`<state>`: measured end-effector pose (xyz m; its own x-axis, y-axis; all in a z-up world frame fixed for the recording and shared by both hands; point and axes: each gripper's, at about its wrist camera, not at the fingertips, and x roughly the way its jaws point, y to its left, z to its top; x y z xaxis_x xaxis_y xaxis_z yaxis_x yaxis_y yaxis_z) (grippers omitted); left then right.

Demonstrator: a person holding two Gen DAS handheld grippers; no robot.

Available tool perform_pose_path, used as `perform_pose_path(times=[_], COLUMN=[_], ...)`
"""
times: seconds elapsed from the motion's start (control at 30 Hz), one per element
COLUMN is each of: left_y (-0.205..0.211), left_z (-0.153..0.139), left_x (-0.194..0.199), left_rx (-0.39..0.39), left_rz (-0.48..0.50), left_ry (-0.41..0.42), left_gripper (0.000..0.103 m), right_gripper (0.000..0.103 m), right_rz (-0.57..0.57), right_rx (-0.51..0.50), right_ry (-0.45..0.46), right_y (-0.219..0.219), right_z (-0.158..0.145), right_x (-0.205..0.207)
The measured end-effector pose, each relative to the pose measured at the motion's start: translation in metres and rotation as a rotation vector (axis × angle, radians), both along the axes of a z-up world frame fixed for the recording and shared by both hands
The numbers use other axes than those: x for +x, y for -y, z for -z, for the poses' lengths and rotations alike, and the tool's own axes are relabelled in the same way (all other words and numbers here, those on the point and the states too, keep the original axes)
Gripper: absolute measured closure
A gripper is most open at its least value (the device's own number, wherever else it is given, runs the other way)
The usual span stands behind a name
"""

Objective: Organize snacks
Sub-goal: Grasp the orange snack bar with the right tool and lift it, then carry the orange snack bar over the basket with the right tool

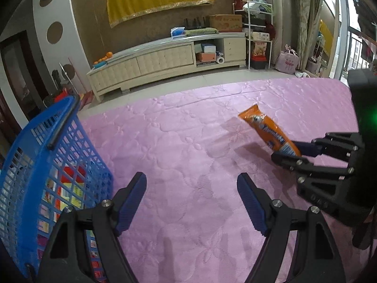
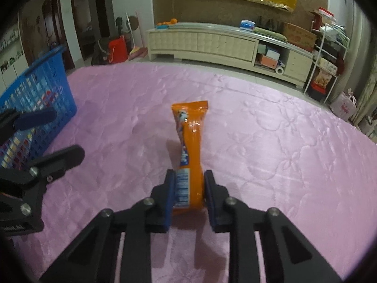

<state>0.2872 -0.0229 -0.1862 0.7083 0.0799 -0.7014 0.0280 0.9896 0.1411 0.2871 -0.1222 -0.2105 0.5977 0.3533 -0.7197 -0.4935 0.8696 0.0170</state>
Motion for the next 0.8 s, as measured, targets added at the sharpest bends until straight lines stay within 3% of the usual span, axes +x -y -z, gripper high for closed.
perform_pose_path(times=[0.37,0.6,0.8], left_y=[0.009,0.001,-0.021], left_z=[-0.032,-0.065,-0.089], left_x=[-0.024,-0.052,-0.066], left_rx=[-0.003,-0.022,-0.095], left_rz=[0.031,-0.035,-0.068], left_ry=[0.119,0.250,0.289], left_gripper=[0.025,0.025,0.025], right_gripper=[0.075,0.075,0.075], right_rz=[0.021,0.014,-0.005], right_rx=[0.060,0.079,0.108], right_ry=[0.115,0.184,0.225], right_y=[0.003,-0.002,-0.005], right_z=[-0.058,-0.093,-0.115], right_x=[-0.027,-0.052,-0.075])
